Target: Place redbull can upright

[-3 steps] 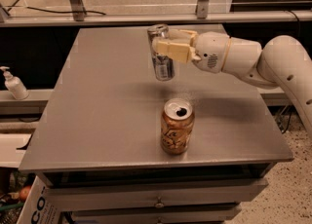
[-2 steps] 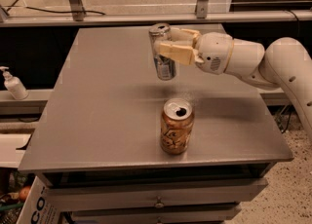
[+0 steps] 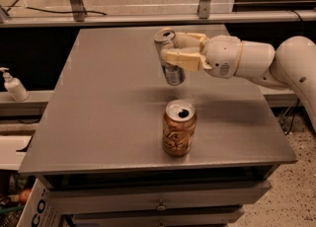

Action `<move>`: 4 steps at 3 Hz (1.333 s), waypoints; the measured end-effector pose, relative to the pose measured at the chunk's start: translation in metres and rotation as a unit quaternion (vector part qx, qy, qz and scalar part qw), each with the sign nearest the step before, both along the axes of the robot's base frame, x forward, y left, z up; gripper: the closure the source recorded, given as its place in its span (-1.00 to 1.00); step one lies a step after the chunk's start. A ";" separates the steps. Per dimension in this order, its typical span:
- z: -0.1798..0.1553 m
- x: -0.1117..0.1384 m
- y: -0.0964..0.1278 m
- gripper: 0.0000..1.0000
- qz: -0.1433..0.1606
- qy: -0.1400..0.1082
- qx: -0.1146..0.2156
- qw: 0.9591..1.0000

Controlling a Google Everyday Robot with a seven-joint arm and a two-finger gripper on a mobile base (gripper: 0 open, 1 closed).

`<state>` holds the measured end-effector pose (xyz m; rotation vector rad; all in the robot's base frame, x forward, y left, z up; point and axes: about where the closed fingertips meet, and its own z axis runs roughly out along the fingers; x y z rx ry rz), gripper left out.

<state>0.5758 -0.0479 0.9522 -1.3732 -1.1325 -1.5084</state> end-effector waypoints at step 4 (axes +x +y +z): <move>-0.047 -0.018 -0.025 1.00 -0.011 -0.002 0.035 0.999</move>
Offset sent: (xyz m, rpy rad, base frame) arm -0.0134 -0.0247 -0.0468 0.0688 -0.0662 -0.0277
